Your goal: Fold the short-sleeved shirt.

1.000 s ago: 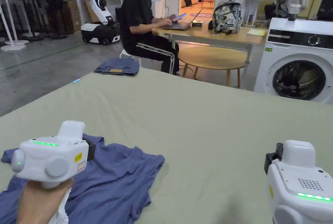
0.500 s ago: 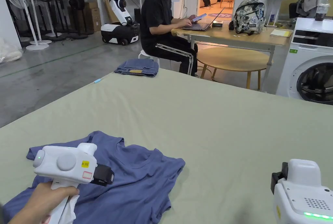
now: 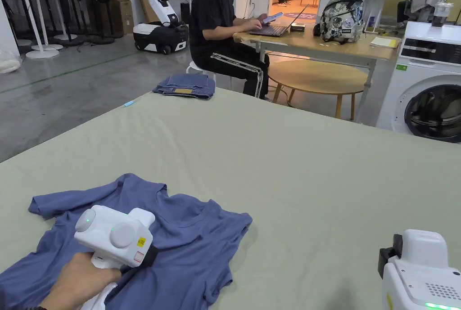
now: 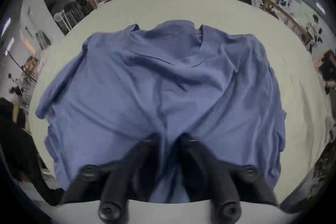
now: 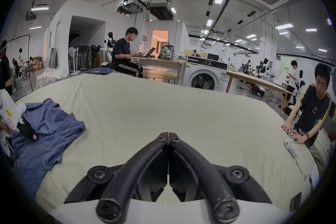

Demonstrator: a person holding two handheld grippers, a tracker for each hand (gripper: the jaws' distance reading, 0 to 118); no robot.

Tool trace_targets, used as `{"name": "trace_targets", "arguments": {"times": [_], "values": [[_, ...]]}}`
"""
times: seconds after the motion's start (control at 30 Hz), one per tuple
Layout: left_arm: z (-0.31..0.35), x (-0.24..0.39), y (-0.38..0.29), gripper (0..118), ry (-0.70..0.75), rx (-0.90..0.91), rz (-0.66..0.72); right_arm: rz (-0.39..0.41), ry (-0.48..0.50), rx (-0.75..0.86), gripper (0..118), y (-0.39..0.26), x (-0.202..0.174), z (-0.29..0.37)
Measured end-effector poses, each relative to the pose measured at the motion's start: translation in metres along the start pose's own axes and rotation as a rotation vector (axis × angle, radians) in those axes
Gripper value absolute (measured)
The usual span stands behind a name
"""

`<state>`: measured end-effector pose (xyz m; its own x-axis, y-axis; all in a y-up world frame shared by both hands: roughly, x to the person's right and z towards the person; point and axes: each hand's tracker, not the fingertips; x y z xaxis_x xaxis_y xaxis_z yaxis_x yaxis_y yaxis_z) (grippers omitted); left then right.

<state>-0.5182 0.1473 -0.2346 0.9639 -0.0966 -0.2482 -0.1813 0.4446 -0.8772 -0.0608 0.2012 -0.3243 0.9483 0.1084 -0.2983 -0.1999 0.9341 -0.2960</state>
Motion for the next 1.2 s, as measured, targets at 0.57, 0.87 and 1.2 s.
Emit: {"name": "trace_targets", "arguments": {"times": [0.57,0.87,1.2], "values": [[0.09,-0.016,-0.001,0,-0.07,0.373,0.136,-0.033,-0.022,0.009,0,-0.004,0.012,0.007],[0.19,0.023,0.054,0,-0.156,0.64,0.075,-0.04,-0.057,0.064,0,0.015,0.035,0.026],[0.254,0.148,0.119,0,-0.338,0.771,-0.143,-0.066,-0.14,0.103,0,0.021,0.085,0.055]]}}
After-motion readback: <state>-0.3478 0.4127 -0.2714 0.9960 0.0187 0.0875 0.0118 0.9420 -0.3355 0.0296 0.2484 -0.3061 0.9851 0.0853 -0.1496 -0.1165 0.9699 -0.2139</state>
